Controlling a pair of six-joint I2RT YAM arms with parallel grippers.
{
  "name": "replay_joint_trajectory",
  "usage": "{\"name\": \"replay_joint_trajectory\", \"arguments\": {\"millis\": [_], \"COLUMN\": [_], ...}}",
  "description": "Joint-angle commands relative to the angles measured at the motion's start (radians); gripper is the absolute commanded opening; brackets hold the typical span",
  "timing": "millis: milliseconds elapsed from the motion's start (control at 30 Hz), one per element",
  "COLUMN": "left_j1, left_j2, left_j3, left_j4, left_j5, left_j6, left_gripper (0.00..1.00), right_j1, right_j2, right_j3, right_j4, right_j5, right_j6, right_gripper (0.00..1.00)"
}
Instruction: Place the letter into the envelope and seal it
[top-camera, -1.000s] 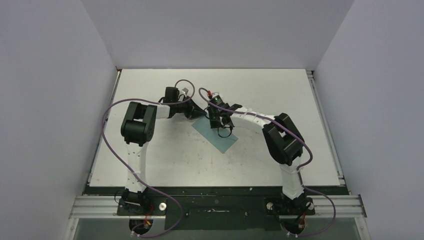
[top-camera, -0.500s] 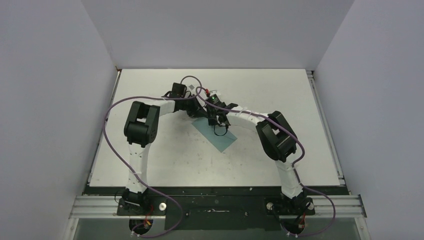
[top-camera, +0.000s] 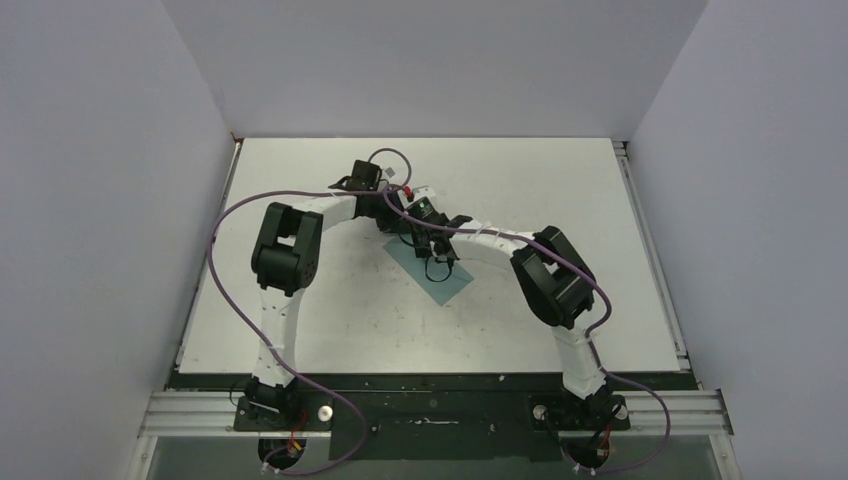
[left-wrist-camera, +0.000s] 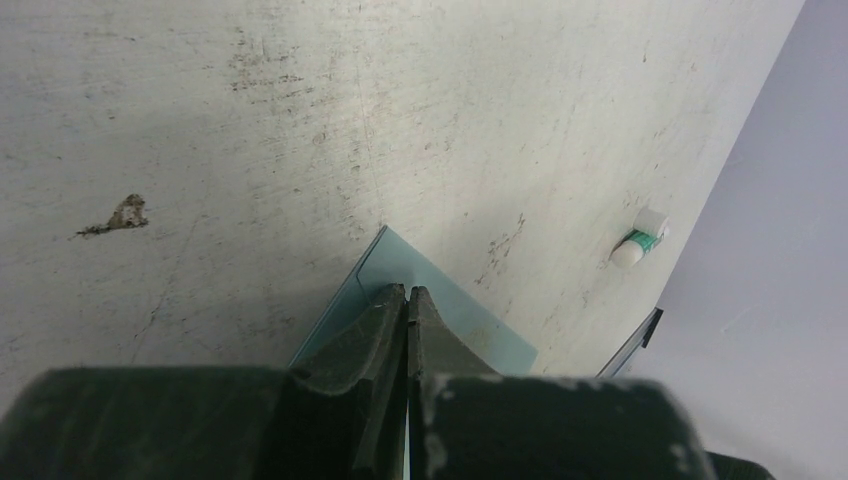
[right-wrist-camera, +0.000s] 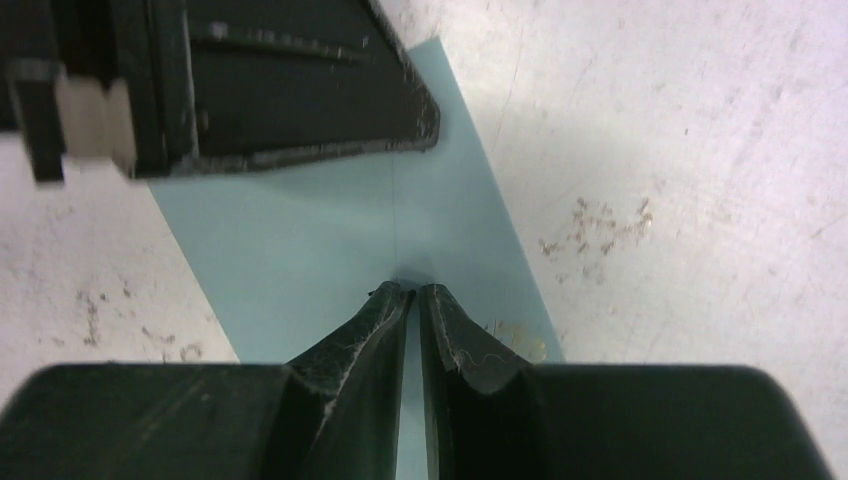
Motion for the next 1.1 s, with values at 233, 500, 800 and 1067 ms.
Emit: {"name": "replay_joint_trajectory", "arguments": {"millis": [233, 500, 800, 1067], "left_j1": [0.019, 0.029, 0.033, 0.034], "left_j2": [0.051, 0.046, 0.048, 0.05], "left_j3": [-0.009, -0.022, -0.022, -0.006], "left_j4": [-0.116, -0.113, -0.12, -0.136], "left_j5": [-0.093, -0.088, -0.082, -0.088], "left_j6": [0.038, 0.045, 0.065, 0.08], "left_gripper": [0.0, 0.0, 0.0, 0.0], "right_j1": [0.026, 0.033, -0.005, -0.056], "right_j2": [-0.084, -0.09, -0.152, -0.213], "right_j3": [-0.196, -0.219, -0.277, -0.333], "right_j4": [-0.089, -0.118, -0.119, -0.117], "right_j5": [-0.025, -0.032, 0.003, 0.038], "right_j6": [0.028, 0.018, 0.049, 0.122], "right_gripper": [0.05, 0.05, 0.05, 0.05]}}
